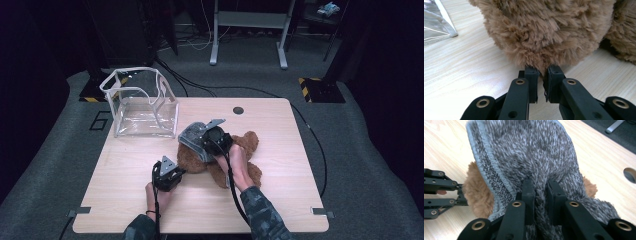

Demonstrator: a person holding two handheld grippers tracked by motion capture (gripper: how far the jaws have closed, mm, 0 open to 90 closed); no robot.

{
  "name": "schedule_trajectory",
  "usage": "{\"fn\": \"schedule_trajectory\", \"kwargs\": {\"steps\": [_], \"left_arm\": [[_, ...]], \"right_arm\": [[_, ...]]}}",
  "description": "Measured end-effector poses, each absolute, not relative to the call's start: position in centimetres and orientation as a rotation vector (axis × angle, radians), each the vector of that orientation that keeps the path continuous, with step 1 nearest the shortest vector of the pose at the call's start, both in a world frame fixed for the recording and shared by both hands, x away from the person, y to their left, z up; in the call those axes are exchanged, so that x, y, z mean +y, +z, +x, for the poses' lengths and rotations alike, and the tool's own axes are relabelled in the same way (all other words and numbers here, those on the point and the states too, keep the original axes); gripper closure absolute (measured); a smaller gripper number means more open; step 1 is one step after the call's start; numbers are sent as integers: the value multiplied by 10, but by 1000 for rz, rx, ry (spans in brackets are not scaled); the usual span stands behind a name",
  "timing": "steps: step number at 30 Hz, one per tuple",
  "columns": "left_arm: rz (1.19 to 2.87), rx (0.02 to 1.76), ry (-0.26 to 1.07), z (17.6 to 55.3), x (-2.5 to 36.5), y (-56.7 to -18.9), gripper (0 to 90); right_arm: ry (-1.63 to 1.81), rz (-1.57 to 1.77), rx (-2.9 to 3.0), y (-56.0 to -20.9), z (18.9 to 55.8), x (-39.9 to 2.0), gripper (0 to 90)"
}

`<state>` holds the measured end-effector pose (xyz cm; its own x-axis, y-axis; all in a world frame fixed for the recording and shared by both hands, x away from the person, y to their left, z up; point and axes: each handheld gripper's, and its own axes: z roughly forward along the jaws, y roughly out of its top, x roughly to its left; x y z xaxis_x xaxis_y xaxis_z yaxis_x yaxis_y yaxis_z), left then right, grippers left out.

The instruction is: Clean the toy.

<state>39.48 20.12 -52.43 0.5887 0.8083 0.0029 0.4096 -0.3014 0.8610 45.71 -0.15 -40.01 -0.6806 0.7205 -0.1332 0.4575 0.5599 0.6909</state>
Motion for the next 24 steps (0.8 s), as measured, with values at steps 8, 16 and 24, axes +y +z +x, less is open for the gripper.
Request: {"fn": "schedule_trajectory", "kwargs": {"steps": [8, 16, 24], "left_arm": [[1919, 976, 554, 395, 202, -524, 819], [1917, 975, 556, 395, 202, -524, 819], [1917, 977, 556, 395, 201, -524, 818]], "right_arm": [[810, 1004, 2398, -404, 456, -14, 787], [803, 1009, 2364, -401, 458, -30, 786], [838, 1020, 2355, -404, 459, -32, 785]]}}
